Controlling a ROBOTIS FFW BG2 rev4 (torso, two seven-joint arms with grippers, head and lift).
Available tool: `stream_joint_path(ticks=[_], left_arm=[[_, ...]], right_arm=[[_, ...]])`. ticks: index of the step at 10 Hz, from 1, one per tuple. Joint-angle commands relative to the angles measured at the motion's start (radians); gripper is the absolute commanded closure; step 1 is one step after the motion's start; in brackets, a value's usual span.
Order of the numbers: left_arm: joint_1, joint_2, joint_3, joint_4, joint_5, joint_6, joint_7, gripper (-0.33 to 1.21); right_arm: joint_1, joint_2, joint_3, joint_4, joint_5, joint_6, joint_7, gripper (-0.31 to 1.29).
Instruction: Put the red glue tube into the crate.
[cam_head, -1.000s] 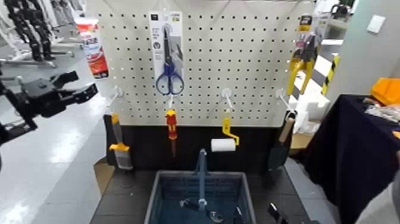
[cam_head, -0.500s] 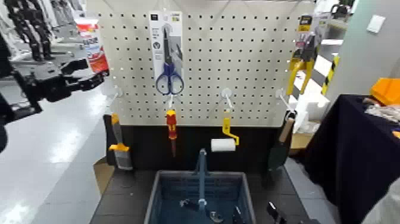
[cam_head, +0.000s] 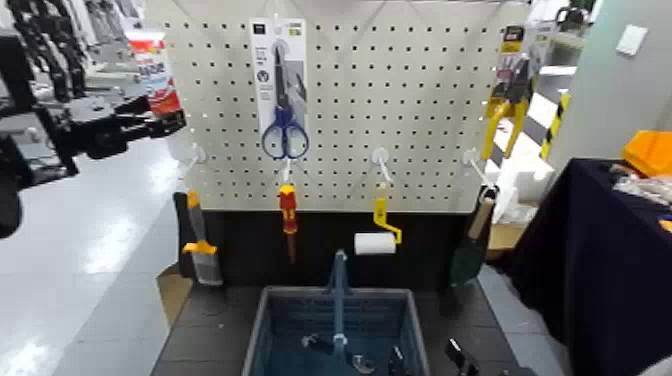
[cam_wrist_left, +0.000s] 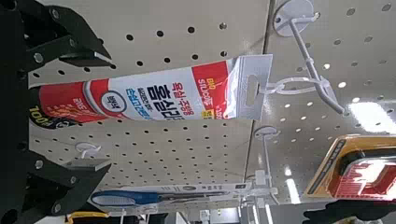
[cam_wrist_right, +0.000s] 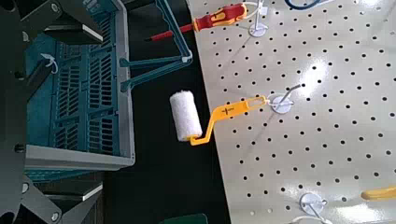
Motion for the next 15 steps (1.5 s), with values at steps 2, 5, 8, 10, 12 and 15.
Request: stream_joint_path(ticks=[2,5,8,10,12,15], left_arm=[[-0.006,0.001,-0.005,-0.013,-0.006,0.003,0.019,1.10],[-0.009,0.002,-0.011,-0.019,0.009,0.001,0.037,1.19],[-0.011,0.002,-0.011,-0.029,0.021,-0.005,0.042,1.19],[-0.005,-0.005,-0.014,-0.087,0.035,0.000,0.048,1.19],[0.012,-0.016,-0.008,-0.174,0.048,0.014,0.055,1.19],[0.043,-0.027,-0.011,-0.251,0.074,0.034,0.072,1.19]], right_arm=[[-0.001,-0.001,0.000,0.002,-0.004,0.003,0.002,0.19],[-0.002,-0.001,0.002,0.003,-0.004,0.005,0.004,0.19],[-0.002,-0.001,0.002,0.003,-0.006,0.008,0.007,0.19],[-0.002,-0.003,0.002,0.005,-0.007,0.008,0.008,0.19],[-0.001,-0.003,0.002,0.003,-0.009,0.009,0.008,0.19],[-0.001,-0.004,0.002,0.003,-0.009,0.011,0.008,0.19]])
